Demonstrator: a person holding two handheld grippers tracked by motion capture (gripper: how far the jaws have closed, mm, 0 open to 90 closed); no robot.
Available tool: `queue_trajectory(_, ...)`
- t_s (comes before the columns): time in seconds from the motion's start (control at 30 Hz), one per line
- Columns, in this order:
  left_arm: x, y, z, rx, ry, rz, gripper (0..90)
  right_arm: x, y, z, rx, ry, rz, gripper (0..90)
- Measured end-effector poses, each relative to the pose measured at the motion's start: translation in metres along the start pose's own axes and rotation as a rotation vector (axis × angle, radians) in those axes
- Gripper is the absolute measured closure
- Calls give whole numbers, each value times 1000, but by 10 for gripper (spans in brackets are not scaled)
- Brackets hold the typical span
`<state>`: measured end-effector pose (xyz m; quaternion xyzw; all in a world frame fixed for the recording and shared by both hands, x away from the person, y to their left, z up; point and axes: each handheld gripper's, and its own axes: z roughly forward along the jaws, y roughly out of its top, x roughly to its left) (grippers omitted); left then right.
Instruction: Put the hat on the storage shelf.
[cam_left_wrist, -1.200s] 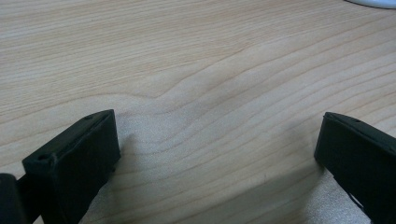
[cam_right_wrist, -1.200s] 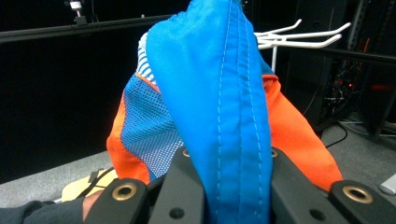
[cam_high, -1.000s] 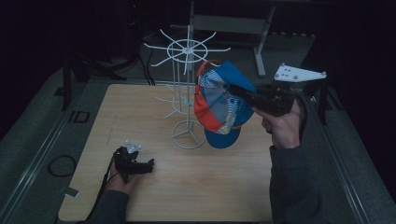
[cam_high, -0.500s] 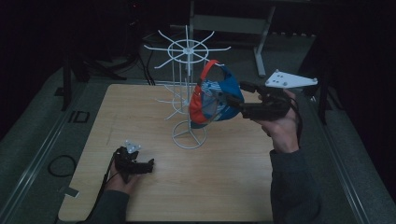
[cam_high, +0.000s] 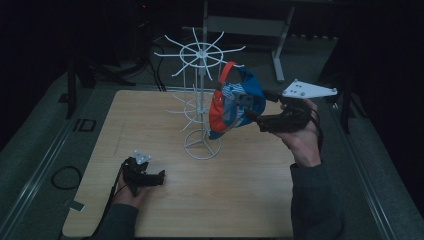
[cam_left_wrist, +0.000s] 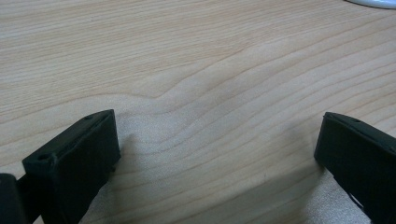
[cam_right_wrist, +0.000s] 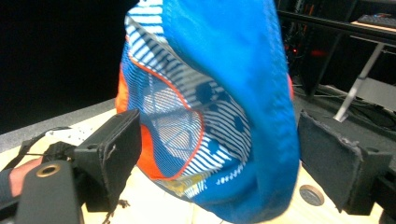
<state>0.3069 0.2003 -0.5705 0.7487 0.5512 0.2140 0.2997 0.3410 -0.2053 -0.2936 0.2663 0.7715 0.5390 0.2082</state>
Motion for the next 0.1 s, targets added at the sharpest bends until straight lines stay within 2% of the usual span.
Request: queue_trajectory(0.1,0,0,0,1,-1,0,0,-4,-4,-2,1,-9,14,152)
